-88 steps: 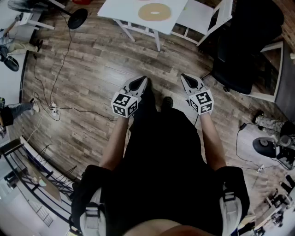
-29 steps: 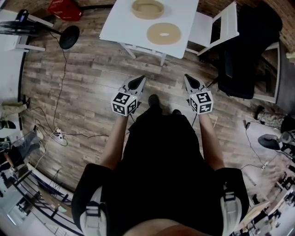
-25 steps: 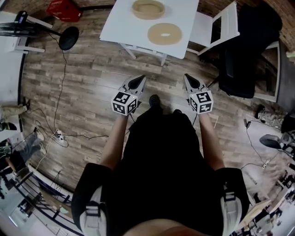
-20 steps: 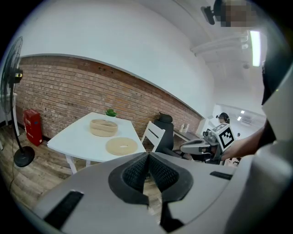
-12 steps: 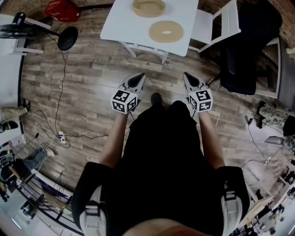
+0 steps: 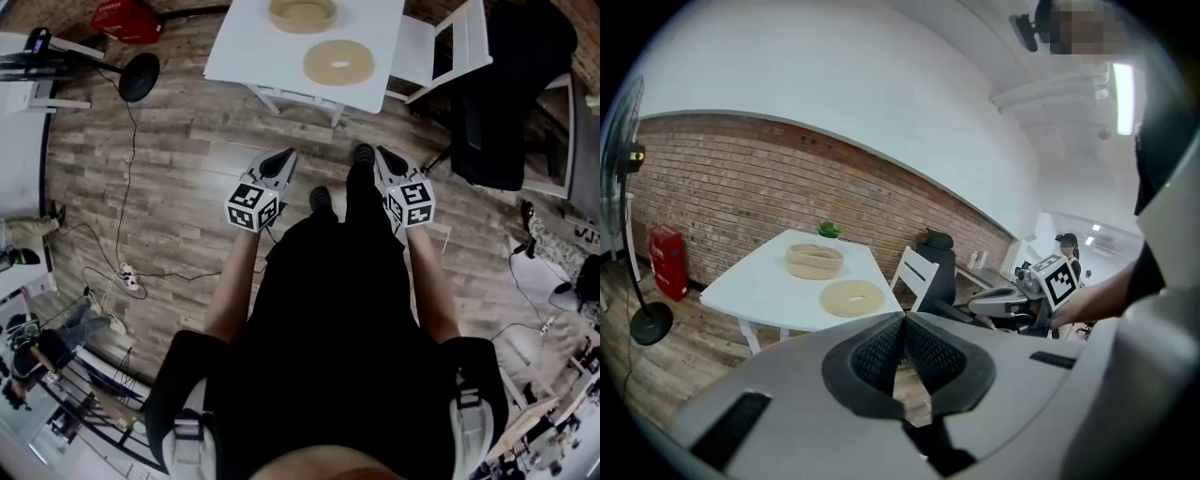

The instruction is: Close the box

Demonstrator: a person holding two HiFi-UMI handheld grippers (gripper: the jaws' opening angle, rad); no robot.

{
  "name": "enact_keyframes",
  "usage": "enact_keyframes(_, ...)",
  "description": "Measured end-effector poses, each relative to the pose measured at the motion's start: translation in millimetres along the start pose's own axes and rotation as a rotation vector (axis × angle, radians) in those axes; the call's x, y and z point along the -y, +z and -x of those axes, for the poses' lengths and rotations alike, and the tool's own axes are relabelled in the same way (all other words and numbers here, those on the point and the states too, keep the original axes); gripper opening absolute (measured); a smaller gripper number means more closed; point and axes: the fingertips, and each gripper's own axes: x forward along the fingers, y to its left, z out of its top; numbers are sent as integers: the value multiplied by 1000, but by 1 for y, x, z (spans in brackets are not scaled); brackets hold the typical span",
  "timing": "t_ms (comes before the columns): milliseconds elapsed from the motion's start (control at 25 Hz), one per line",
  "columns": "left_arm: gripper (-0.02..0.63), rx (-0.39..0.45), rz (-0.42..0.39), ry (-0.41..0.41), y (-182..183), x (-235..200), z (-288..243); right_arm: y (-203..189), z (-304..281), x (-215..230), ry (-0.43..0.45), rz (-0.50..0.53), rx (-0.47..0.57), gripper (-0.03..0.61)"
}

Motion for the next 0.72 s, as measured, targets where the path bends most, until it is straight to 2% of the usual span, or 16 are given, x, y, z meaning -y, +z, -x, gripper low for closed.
enact_keyframes(240, 20, -22, -35, 10, 1, -7, -7, 12, -15, 6, 17, 1, 15, -3)
enact_keyframes(720, 20, -10, 29, 64, 26, -32, -41, 32, -53, 43, 84, 22, -32, -3)
